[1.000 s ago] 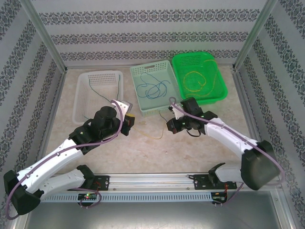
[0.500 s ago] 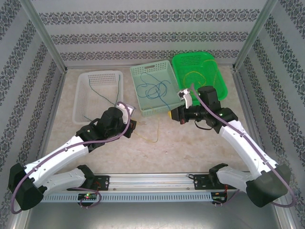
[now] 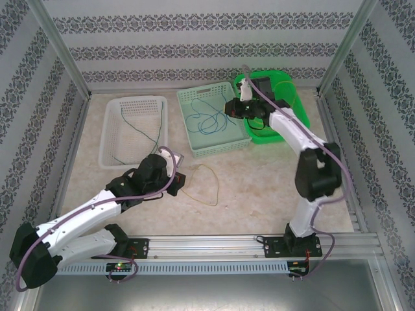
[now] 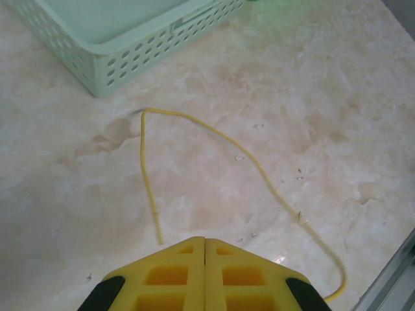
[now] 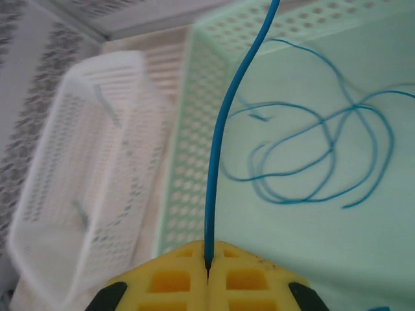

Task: Untangle the cables

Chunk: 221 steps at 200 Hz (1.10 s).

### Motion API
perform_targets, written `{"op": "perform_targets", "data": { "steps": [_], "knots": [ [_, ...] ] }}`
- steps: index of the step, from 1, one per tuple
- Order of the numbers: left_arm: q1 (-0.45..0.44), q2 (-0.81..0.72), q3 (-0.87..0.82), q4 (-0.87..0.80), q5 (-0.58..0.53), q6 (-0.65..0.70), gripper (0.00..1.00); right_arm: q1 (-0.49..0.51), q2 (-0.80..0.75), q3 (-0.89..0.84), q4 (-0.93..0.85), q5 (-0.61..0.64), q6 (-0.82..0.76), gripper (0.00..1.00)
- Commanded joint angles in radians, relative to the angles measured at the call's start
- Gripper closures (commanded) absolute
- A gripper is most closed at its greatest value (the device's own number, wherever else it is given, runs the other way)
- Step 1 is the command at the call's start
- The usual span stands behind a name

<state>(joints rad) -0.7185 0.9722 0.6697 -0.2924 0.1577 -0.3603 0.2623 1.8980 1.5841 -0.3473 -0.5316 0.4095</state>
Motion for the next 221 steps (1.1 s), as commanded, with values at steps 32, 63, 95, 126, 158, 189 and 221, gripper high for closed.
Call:
{"op": "perform_targets", "data": {
  "steps": [32, 63, 95, 126, 158, 189, 221],
  "knots": [
    [0.001, -0.031, 0.020, 0.057, 0.023, -0.003, 0.98, 0.013, 0.190, 0.182, -0.140, 0.012, -0.004, 0.50],
    [0.002, -0.033, 0.020, 0.059, 0.034, 0.009, 0.98, 0.023, 0.090, 0.076, -0.101, 0.031, -0.040, 0.34],
    [0.002, -0.056, 0.026, 0.069, 0.056, 0.058, 0.97, 0.056, -0.097, -0.081, -0.066, -0.007, -0.104, 0.33],
    [0.002, -0.096, 0.046, 0.049, 0.106, 0.153, 0.97, 0.084, -0.229, -0.216, -0.131, -0.092, -0.189, 0.35],
    [0.001, -0.100, 0.073, -0.004, 0.159, 0.227, 0.97, 0.110, -0.318, -0.374, -0.194, -0.132, -0.385, 0.35],
    [0.001, -0.101, 0.101, -0.028, 0.216, 0.269, 0.97, 0.126, -0.341, -0.461, -0.210, -0.177, -0.461, 0.33],
    [0.002, -0.106, 0.167, -0.111, 0.319, 0.329, 0.96, 0.153, -0.365, -0.485, -0.234, -0.198, -0.553, 0.30]
  ]
}}
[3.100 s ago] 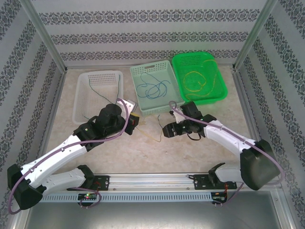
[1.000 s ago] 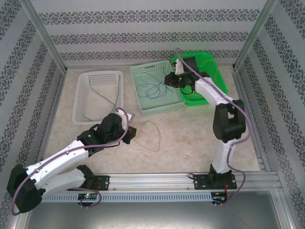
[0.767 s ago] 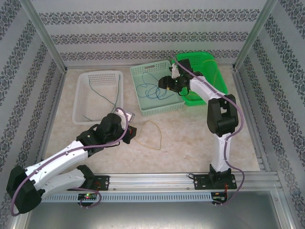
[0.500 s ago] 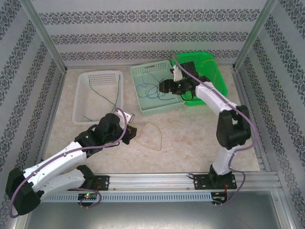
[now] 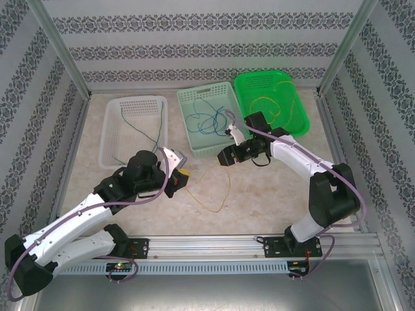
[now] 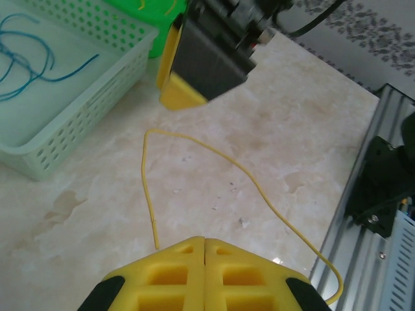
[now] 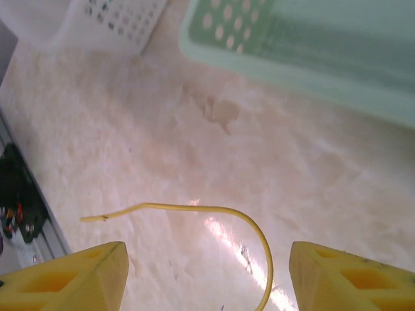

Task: Untangle the cables

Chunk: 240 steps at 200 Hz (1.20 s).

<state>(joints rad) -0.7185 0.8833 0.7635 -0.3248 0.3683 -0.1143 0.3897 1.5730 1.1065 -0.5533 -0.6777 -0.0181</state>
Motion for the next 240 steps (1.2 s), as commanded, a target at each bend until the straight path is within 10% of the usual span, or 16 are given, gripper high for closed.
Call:
{"op": "perform_targets", "data": {
  "steps": [1, 240],
  "knots": [
    [0.002, -0.016, 0.076, -0.083, 0.110, 0.084, 0.97, 0.026, -0.042, -0.008, -0.029, -0.052, -0.128, 0.30],
    [0.002, -0.072, 0.149, -0.155, 0.122, 0.114, 0.95, 0.193, -0.006, -0.045, -0.112, 0.117, -0.258, 0.27]
  ]
}}
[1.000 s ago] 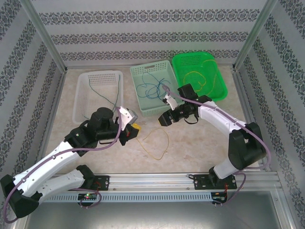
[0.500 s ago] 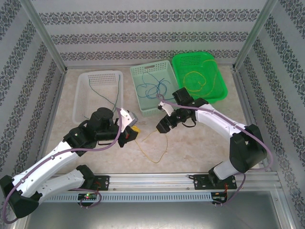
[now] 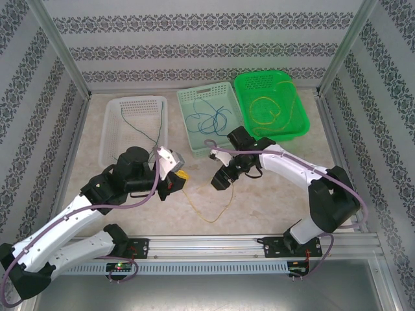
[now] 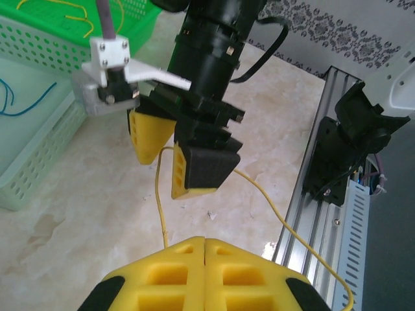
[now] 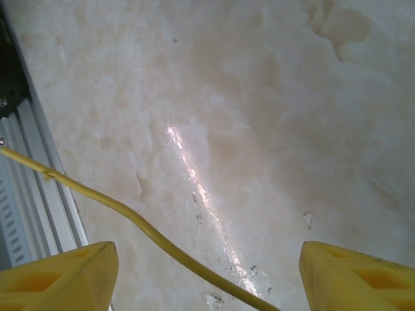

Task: Untangle the cables

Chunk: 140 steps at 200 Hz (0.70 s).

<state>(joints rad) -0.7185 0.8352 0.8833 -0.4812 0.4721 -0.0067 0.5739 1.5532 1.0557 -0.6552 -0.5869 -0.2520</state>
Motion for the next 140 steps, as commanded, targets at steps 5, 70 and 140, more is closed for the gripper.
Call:
{"op": "perform_targets", "data": {
  "steps": [5, 70, 140],
  "knots": [
    [0.001, -0.025, 0.030, 0.000, 0.014, 0.007, 0.95, 0.010, 0.013, 0.004, -0.012, 0.025, -0.025, 0.28],
    [0.002, -0.121, -0.011, 0.089, -0.197, -0.013, 0.93, 0.020, -0.008, -0.013, -0.009, 0.060, -0.018, 0.81],
    [0.002, -0.191, -0.084, 0.174, -0.259, -0.058, 0.90, -0.137, -0.038, 0.022, 0.180, -0.011, 0.391, 1.00]
  ]
}}
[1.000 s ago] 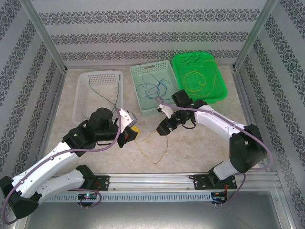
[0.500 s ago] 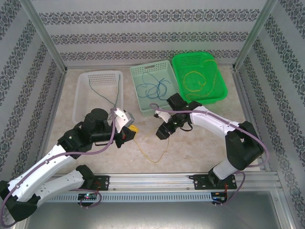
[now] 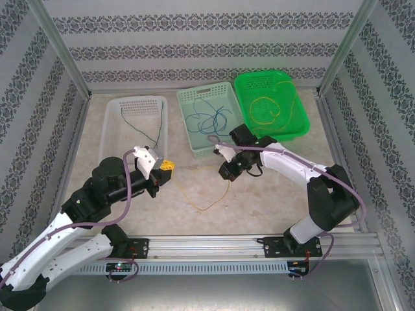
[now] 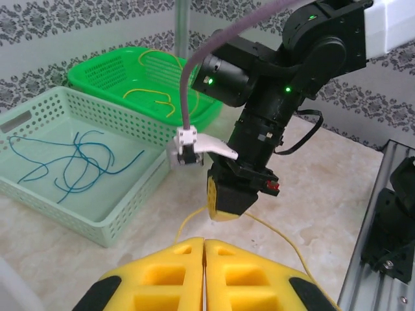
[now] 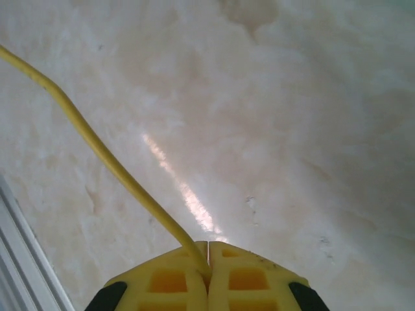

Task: Untangle the cables

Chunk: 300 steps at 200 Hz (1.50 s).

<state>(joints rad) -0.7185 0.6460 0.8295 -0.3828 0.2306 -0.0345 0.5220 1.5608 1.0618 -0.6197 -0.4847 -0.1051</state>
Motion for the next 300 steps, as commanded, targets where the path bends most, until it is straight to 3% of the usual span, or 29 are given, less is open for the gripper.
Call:
{"op": "perform_targets", "data": {
  "steps": [1, 30, 94, 151, 205, 249, 300],
  "knots": [
    [0.001, -0.002, -0.031, 0.077, -0.018, -0.032, 0.90, -0.090, -0.049, 0.013, 0.154, -0.124, 0.255, 1.00],
    [0.002, -0.002, -0.049, 0.117, -0.007, -0.023, 0.90, -0.202, -0.082, -0.051, 0.377, -0.236, 0.641, 1.00],
    [0.002, 0.005, -0.095, 0.209, 0.034, -0.028, 0.90, -0.299, -0.159, -0.256, 0.792, -0.271, 1.145, 1.00],
    [0.002, 0.006, -0.127, 0.217, 0.046, -0.057, 0.90, -0.385, -0.227, -0.375, 1.010, -0.223, 1.413, 1.00],
    [0.000, 0.004, -0.171, 0.278, 0.037, -0.116, 0.88, -0.387, -0.261, -0.383, 1.049, -0.168, 1.486, 1.00],
    [0.000, 0.011, -0.186, 0.293, 0.007, -0.157, 0.86, -0.387, -0.349, -0.338, 0.836, -0.103, 1.287, 1.00],
    [-0.001, 0.030, -0.186, 0.303, 0.004, -0.171, 0.86, -0.409, -0.445, -0.335, 0.828, -0.076, 1.278, 1.00]
  ]
}}
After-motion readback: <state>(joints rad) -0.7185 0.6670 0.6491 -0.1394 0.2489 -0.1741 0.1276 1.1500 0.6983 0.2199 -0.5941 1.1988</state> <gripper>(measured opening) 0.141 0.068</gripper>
